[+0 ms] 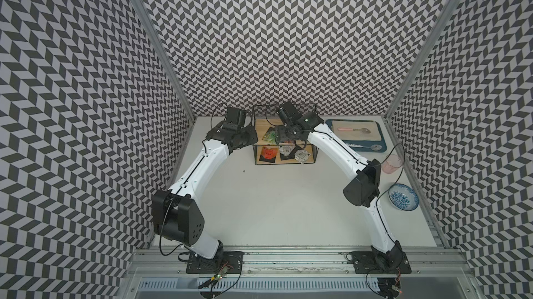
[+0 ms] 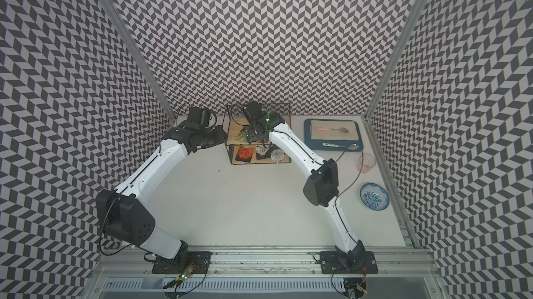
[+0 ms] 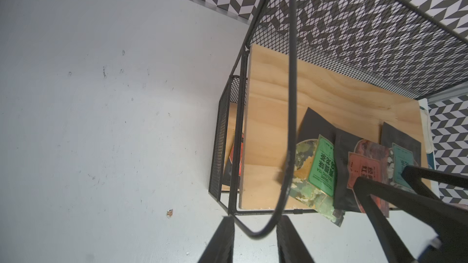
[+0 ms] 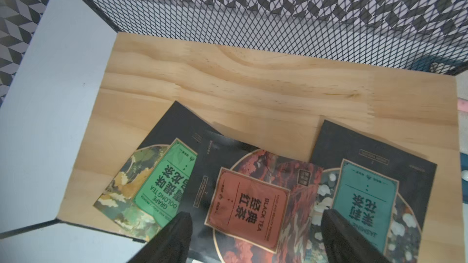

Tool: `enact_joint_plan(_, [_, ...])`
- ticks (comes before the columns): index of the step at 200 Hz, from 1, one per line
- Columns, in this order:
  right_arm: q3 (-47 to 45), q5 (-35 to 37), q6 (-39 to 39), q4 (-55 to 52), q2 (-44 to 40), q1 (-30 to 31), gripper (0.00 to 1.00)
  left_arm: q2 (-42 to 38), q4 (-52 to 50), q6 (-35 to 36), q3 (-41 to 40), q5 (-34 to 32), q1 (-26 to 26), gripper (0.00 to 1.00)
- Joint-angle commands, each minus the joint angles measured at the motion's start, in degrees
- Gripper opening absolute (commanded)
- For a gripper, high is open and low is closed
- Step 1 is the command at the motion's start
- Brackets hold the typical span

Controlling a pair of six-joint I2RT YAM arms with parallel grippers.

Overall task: Remove the tea bags from the shelf
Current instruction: Pick up the tea bag from the shelf.

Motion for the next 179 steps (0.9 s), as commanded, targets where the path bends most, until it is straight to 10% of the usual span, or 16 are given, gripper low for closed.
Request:
enact_joint_plan(1, [-0.04, 0.98, -0.77, 0.69, 1.31, 0.45, 0.84, 1.13, 0.94, 1.30, 0.82, -0.96, -0.52, 0.32])
enact_joint_plan(179, [-6.64, 0.90, 0.81, 0.98, 1.61, 0.45, 0.61, 1.63, 1.12, 2.23, 1.05, -2.03, -1.83, 0.21])
